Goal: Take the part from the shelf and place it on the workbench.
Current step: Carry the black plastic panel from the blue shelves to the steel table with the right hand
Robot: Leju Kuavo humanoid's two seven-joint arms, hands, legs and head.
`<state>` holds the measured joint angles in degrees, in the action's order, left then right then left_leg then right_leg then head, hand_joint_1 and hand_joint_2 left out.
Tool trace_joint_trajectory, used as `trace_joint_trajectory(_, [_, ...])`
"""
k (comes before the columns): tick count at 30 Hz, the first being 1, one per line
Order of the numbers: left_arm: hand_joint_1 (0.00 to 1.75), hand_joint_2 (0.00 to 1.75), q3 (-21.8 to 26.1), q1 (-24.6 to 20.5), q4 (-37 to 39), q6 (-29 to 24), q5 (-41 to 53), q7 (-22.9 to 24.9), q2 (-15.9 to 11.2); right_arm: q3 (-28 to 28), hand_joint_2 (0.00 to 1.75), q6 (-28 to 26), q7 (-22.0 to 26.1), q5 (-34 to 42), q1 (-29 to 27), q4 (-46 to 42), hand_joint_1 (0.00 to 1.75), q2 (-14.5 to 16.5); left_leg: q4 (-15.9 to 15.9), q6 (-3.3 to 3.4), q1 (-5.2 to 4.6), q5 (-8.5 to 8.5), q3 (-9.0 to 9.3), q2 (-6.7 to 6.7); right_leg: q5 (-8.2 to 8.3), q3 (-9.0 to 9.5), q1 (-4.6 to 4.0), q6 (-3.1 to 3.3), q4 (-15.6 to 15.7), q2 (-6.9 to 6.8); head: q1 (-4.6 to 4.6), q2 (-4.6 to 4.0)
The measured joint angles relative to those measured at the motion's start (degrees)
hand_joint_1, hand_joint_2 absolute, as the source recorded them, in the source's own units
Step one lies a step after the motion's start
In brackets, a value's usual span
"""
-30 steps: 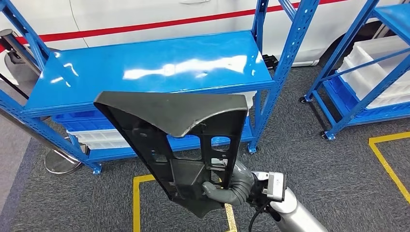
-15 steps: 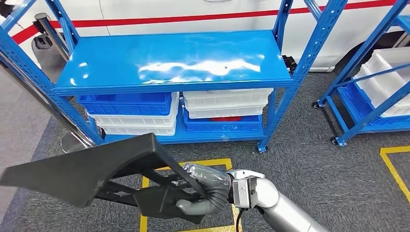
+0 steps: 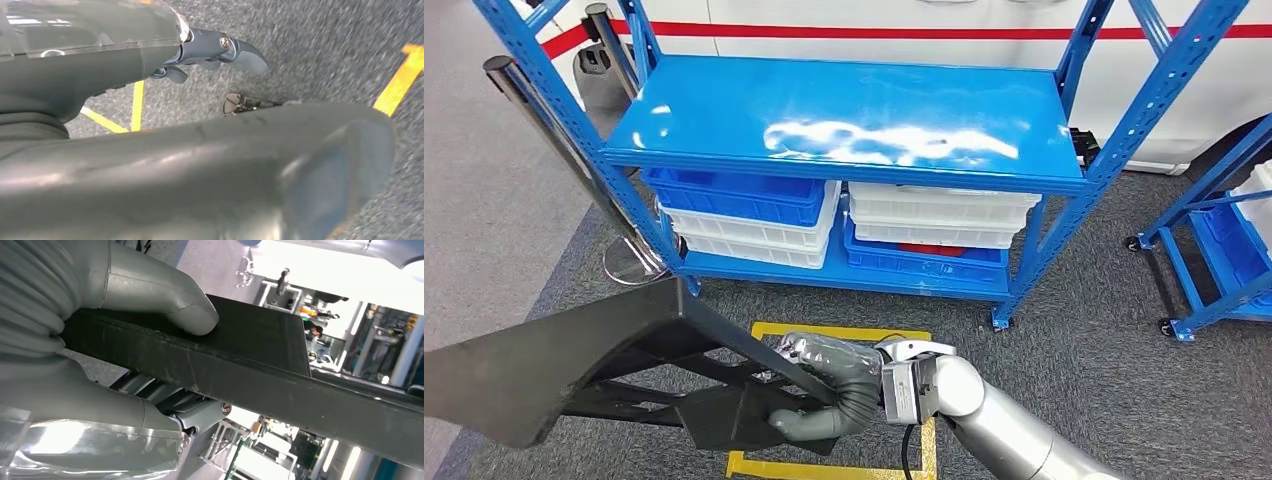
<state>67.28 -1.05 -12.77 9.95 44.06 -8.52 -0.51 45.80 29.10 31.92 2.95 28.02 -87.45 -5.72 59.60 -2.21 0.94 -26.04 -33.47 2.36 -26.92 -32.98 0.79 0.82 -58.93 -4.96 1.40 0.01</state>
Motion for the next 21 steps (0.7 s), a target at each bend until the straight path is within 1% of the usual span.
trace_joint_trajectory(1, [0.0, 0.0, 0.0, -0.1, -0.01, -0.23, 0.19, -0.33, 0.0, 0.03, 1.75, -0.07, 0.01, -0.19, 0.34, -0.01, 1.61, 0.02, -1.29, 0.36, -0.22, 0.21, 0.47, 0.37, 0.01, -0.02, -0.13, -0.28, -0.06, -0.41, -0.02, 0.0])
trace_joint_trajectory(2, [0.0, 0.0, 0.0, -0.17, -0.01, -0.44, 0.38, -0.58, 0.0, 0.08, 1.75, -0.1, 0.01, -0.31, 0.63, -0.01, 1.61, 0.04, -1.4, 0.78, -0.47, 0.18, 0.37, 0.15, 0.07, -0.04, -0.25, -0.59, -0.04, -0.81, -0.04, 0.0])
trace_joint_trajectory(3, [0.0, 0.0, 0.0, -0.16, -0.02, -0.67, 0.52, -0.75, -0.02, 0.15, 1.75, -0.14, 0.01, -0.37, 0.86, -0.02, 1.61, 0.1, -1.45, 1.22, -0.47, 0.39, 0.16, -0.47, 0.14, 0.0, -0.26, -0.9, -0.01, -1.26, -0.07, 0.0])
trace_joint_trajectory(4, [0.0, 0.0, 0.0, -0.11, -0.03, -0.89, 0.64, -0.84, -0.04, 0.22, 1.75, -0.17, 0.02, -0.37, 1.03, -0.04, 1.61, 0.17, -1.61, 1.62, -0.42, 0.6, 0.1, -0.96, -0.06, 0.01, -0.14, -1.24, -0.16, -1.17, -0.06, -0.01])
trace_joint_trajectory(5, [0.0, 0.0, 0.0, -0.1, -0.04, -1.1, 0.76, -0.86, -0.05, 0.3, 1.75, -0.2, 0.03, -0.37, 1.17, -0.09, 1.61, 0.26, -1.78, 2.05, -0.36, 0.84, 0.06, -1.45, -0.73, -0.22, -0.01, -1.52, -0.82, -0.36, -0.07, -0.01])
trace_joint_trajectory(6, [0.0, 0.0, 0.0, -0.15, -0.05, -1.31, 0.83, -0.86, -0.06, 0.37, 1.75, -0.24, 0.05, -0.38, 1.27, -0.13, 1.61, 0.32, -1.97, 2.47, -0.26, 1.11, 0.01, -1.88, -2.01, -0.86, 0.13, -1.7, -2.4, 0.89, -0.08, -0.01])
trace_joint_trajectory(7, [0.0, 0.0, 0.0, -0.23, -0.06, -1.56, 0.88, -0.85, -0.06, 0.46, 1.75, -0.27, 0.07, -0.4, 1.33, -0.14, 1.61, 0.36, -2.07, 2.81, -0.21, 1.33, -0.09, -2.38, -3.93, -2.12, 0.23, -1.79, -5.31, 2.49, -0.09, -0.01])
trace_joint_trajectory(8, [0.0, 0.0, 0.01, -0.32, -0.06, -1.83, 0.93, -0.83, -0.07, 0.59, 1.75, -0.32, 0.11, -0.42, 1.36, -0.11, 1.61, 0.38, -2.06, 3.04, -0.26, 1.48, -0.29, -2.92, -5.98, -3.79, 0.2, -1.76, -9.01, 3.69, -0.09, -0.01])
trace_joint_trajectory(9, [0.0, 0.0, 0.04, -0.38, -0.06, -2.13, 0.99, -0.81, -0.08, 0.72, 1.75, -0.37, 0.23, -0.43, 1.36, -0.02, 1.61, 0.4, -2.02, 3.19, -0.33, 1.61, -0.48, -3.55, -7.6, -5.47, 0.16, -1.71, -12.73, 4.31, -0.09, -0.01])
trace_joint_trajectory(10, [0.0, 0.0, 0.11, -0.36, -0.07, -2.38, 1.05, -0.79, -0.1, 0.87, 1.75, -0.42, 0.48, -0.38, 1.35, 0.1, 1.61, 0.42, -1.96, 3.25, -0.4, 1.7, -0.64, -4.27, -8.34, -6.66, 0.12, -1.65, -15.38, 4.62, -0.08, -0.01])
trace_joint_trajectory(11, [0.0, 0.0, 0.22, -0.3, -0.07, -2.53, 1.11, -0.77, -0.16, 0.99, 1.75, -0.44, 0.94, -0.24, 1.35, 0.23, 1.61, 0.45, -1.86, 3.25, -0.46, 1.76, -0.75, -5.01, -7.86, -6.87, 0.1, -1.53, -15.92, 4.74, -0.08, -0.01])
trace_joint_trajectory(12, [0.0, 0.0, 0.36, -0.24, -0.09, -2.61, 1.18, -0.76, -0.22, 1.08, 1.75, -0.43, 1.52, -0.04, 1.36, 0.35, 1.61, 0.51, -1.72, 3.22, -0.5, 1.8, -0.81, -5.78, -6.34, -5.99, 0.09, -1.35, -14.29, 4.94, -0.08, -0.01])
trace_joint_trajectory(13, [0.0, 0.0, 0.51, -0.19, -0.12, -2.61, 1.25, -0.76, -0.28, 1.13, 1.75, -0.4, 2.17, 0.19, 1.37, 0.47, 1.61, 0.59, -1.55, 3.14, -0.51, 1.79, -0.84, -6.58, -4.2, -4.24, 0.09, -1.09, -10.9, 5.5, -0.08, -0.01])
trace_joint_trajectory(14, [0.0, 0.0, 0.65, -0.18, -0.16, -2.61, 1.31, -0.76, -0.32, 1.16, 1.75, -0.37, 2.78, 0.44, 1.39, 0.6, 1.61, 0.67, -1.34, 2.99, -0.56, 1.79, -0.95, -7.32, -2.47, -2.38, 0.12, -0.83, -7.16, 6.79, -0.07, -0.01])
trace_joint_trajectory(15, [0.0, 0.0, 0.77, -0.2, -0.22, -2.61, 1.38, -0.76, -0.38, 1.18, 1.75, -0.33, 3.27, 0.64, 1.41, 0.69, 1.61, 0.8, -1.09, 2.77, -0.6, 1.78, -1.17, -8.06, -1.34, -0.89, 0.21, -0.7, -3.91, 8.0, -0.05, -0.01])
trace_joint_trajectory(16, [0.0, 0.0, 0.87, -0.19, -0.28, -2.6, 1.46, -0.81, -0.45, 1.19, 1.75, -0.3, 3.67, 0.83, 1.41, 0.79, 1.61, 0.96, -0.94, 2.43, -0.53, 1.87, -1.47, -8.67, -0.87, -0.06, 0.19, -0.63, -1.9, 8.93, -0.04, -0.01])
trace_joint_trajectory(17, [0.0, 0.0, 0.95, -0.11, -0.34, -2.55, 1.57, -0.87, -0.55, 1.2, 1.75, -0.25, 3.95, 1.0, 1.41, 0.86, 1.61, 1.14, -0.91, 2.02, -0.45, 2.02, -1.81, -9.27, -0.98, 0.15, 0.14, -0.61, -1.16, 9.38, -0.03, -0.01])
trace_joint_trajectory(18, [0.0, 0.0, 0.99, 0.04, -0.39, -2.41, 1.67, -0.99, -0.67, 1.21, 1.75, -0.19, 4.15, 1.14, 1.41, 0.9, 1.61, 1.41, -1.0, 1.58, -0.32, 2.22, -2.06, -9.89, -0.91, 0.17, 0.11, -0.54, -0.83, 8.93, -0.04, -0.01])
trace_joint_trajectory(19, [0.0, 0.0, 1.03, 0.24, -0.43, -2.2, 1.76, -1.15, -0.85, 1.21, 1.75, -0.11, 4.34, 1.28, 1.39, 0.94, 1.61, 1.74, -1.11, 1.19, -0.17, 2.34, -2.26, -10.22, -0.7, 0.22, 0.17, -0.28, -0.64, 8.28, -0.05, -0.01])
trace_joint_trajectory(20, [0.0, 0.0, 1.05, 0.43, -0.44, -1.97, 1.83, -1.31, -0.96, 1.21, 1.75, -0.04, 4.5, 1.42, 1.35, 0.94, 1.61, 2.09, -0.79, 0.85, -0.26, 2.07, -2.5, -9.57, -0.49, 0.34, 0.31, 0.04, -0.32, 7.63, 0.06, -0.01])
trace_joint_trajectory(21, [0.0, 0.0, 1.07, 0.54, -0.46, -1.76, 1.86, -1.48, -1.08, 1.21, 1.75, 0.01, 4.74, 1.61, 1.29, 0.94, 1.61, 2.46, 0.49, 0.54, -0.33, 1.19, -3.11, -8.19, -0.29, 0.47, 0.45, 0.35, 0.03, 6.88, 0.29, -0.01])
